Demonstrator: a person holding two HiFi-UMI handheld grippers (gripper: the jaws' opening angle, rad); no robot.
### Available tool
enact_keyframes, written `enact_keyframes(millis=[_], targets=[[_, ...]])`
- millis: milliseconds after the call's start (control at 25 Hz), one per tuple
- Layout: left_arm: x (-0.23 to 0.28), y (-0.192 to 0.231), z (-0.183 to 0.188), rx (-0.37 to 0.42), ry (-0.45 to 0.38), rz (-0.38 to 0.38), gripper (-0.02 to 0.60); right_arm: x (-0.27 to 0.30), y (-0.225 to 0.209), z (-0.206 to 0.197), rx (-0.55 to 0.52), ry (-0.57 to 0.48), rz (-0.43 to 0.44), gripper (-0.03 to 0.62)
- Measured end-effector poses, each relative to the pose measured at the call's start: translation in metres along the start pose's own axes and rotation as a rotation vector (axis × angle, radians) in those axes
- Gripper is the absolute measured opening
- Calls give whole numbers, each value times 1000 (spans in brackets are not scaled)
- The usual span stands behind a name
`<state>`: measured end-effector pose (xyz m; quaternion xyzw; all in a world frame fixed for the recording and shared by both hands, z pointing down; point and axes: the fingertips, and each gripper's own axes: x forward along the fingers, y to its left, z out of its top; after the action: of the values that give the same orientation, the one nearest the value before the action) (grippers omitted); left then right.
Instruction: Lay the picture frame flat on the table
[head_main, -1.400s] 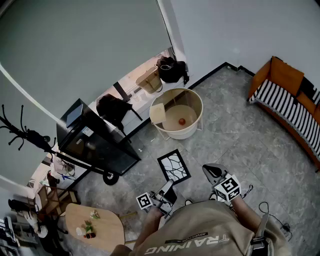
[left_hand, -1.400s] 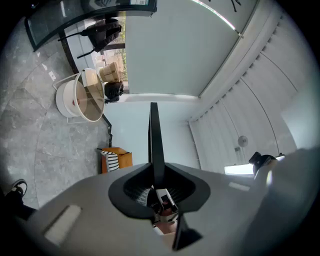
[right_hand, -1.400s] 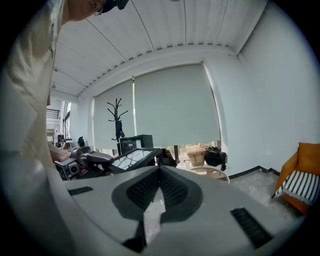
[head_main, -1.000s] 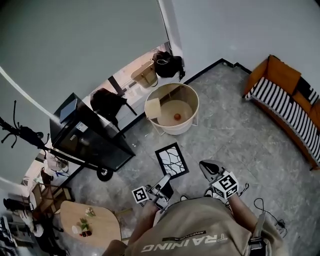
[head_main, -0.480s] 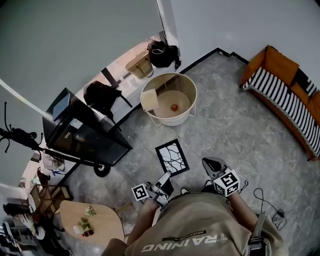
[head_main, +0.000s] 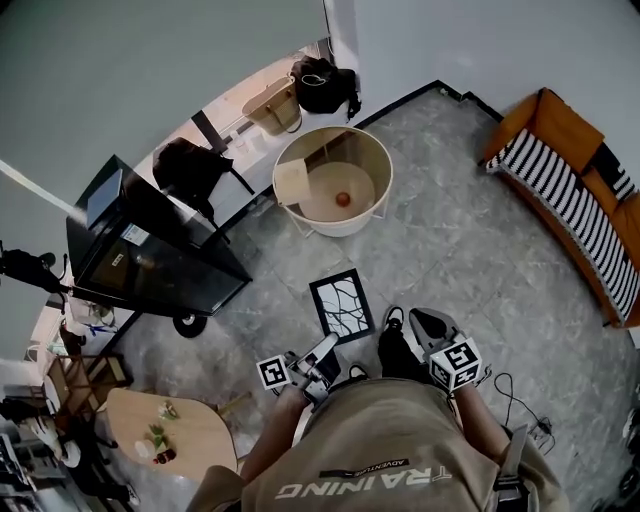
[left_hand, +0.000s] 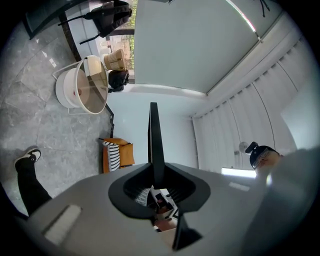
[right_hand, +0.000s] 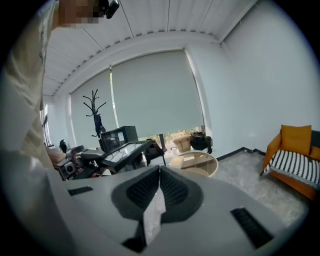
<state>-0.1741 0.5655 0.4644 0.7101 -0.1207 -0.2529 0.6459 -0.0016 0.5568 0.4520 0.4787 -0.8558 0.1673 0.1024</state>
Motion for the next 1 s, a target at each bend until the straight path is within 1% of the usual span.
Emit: enact_keyframes(millis=[120,240,360,440,520,600,760,1000], targets=[[23,5,22,-3,-16,-4,72,28,-21,10,-13,-9,28,8],[54,8,49,11,-37,6,72,60,-49,16,-44,19,63,8],[89,8,78,28,-60,16,72,87,-83,36,-61,17,100,8],[113,6,98,54,-61,19,72,105,-105,52,-47,1,120,8],[133,8,113,75,-68,22,72,119,-124,60,-7,-9,141,8],[148,13,125,78,-94,27,72,131,-138,62,16,-1,171,8],[180,27,145,77,-132,54,72,148,-164,68,5,23,229,8],[217,33,161,82,-152,61,72,165,-196,72,0,51,265,8]])
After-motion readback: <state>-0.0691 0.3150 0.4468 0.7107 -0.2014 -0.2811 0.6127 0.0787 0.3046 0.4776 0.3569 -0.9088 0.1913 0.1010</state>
